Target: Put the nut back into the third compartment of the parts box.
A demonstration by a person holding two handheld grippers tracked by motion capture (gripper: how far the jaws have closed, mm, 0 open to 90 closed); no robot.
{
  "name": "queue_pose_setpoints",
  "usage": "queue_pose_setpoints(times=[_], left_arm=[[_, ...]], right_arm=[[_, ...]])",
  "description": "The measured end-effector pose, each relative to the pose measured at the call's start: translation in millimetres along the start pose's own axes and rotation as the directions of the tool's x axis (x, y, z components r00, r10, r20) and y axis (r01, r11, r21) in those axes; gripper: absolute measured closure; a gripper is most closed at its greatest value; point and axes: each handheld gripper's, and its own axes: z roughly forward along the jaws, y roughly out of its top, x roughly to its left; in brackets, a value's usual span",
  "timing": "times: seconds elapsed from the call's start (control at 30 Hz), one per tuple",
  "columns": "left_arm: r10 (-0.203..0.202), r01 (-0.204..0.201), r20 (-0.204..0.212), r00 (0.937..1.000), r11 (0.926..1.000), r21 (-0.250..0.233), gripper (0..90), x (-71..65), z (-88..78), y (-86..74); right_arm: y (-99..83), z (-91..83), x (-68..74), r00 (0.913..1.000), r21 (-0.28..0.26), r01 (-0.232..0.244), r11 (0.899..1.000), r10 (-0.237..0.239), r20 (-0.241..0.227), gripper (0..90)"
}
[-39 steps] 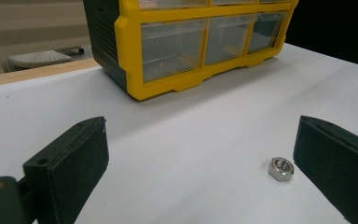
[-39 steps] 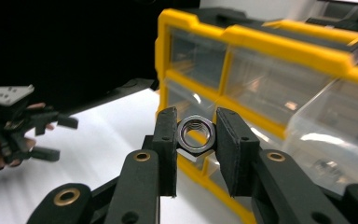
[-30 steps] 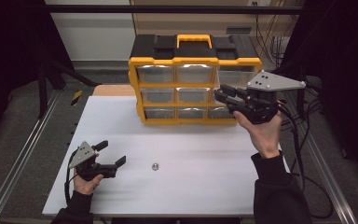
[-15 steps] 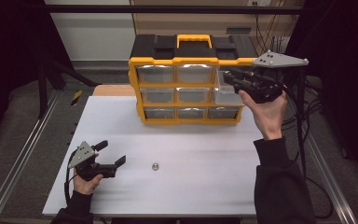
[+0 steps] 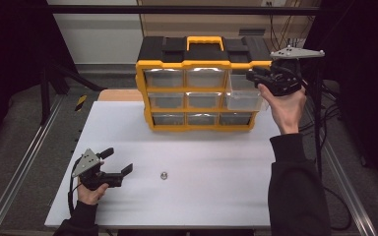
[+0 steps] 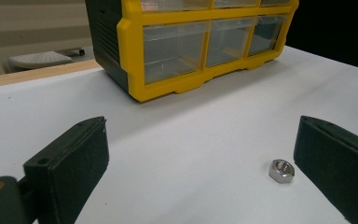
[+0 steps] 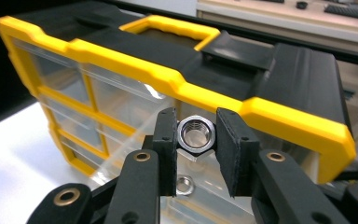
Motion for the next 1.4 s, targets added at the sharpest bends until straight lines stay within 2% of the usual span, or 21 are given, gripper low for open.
queue_pose_setpoints(times=[0.43, 0.83, 1.0, 1.13, 1.3, 1.33, 1.4], left_arm=[[0.002, -0.002, 0.000, 1.0000, 1.0000, 0.004, 3.1, -0.2, 0.7, -0.3], [0.001, -0.001, 0.001, 1.0000, 1.0000, 0.002, 3.1, -0.4, 0.6, -0.1], [0.003, -0.003, 0.002, 1.0000, 1.0000, 0.002, 3.1, -0.9, 0.7, -0.2], [0.005, -0.005, 0.000, 1.0000, 1.0000, -0.002, 3.2, -0.5, -0.6, 0.7], [0.009, -0.009, 0.001, 1.0000, 1.0000, -0.001, 3.1, -1.5, -0.5, 1.0], [0.009, -0.009, 0.001, 1.0000, 1.0000, -0.001, 3.1, -1.5, -0.5, 1.0], [0.007, -0.007, 0.001, 1.0000, 1.0000, -0.002, 3.1, -1.3, -0.7, 1.1]], right_arm=[[-15.3, 13.8, -11.2, 0.9994, 0.079, -0.023, 0.997, 0.021, 0.029, 70.2], [-19.9, 19.2, -13.1, 0.9993, 0.162, -0.016, 0.987, 0.011, 0.037, 69.7], [-18.1, 13.2, -12.0, 0.9994, 0.105, -0.017, 0.994, 0.013, 0.031, 60.1], [-15.2, -1.8, -8.4, 0.9999, 0.000, -0.011, 1.000, 0.011, -0.010, 48.7], [-16.1, -22.2, 3.7, 0.9995, -0.110, -0.004, 0.994, 0.000, -0.032, 28.6], [-16.1, -22.2, 3.7, 0.9995, -0.110, -0.004, 0.994, 0.000, -0.032, 28.6], [-19.1, -30.0, 10.5, 0.9990, -0.156, 0.005, 0.988, -0.011, -0.043, 21.6]])
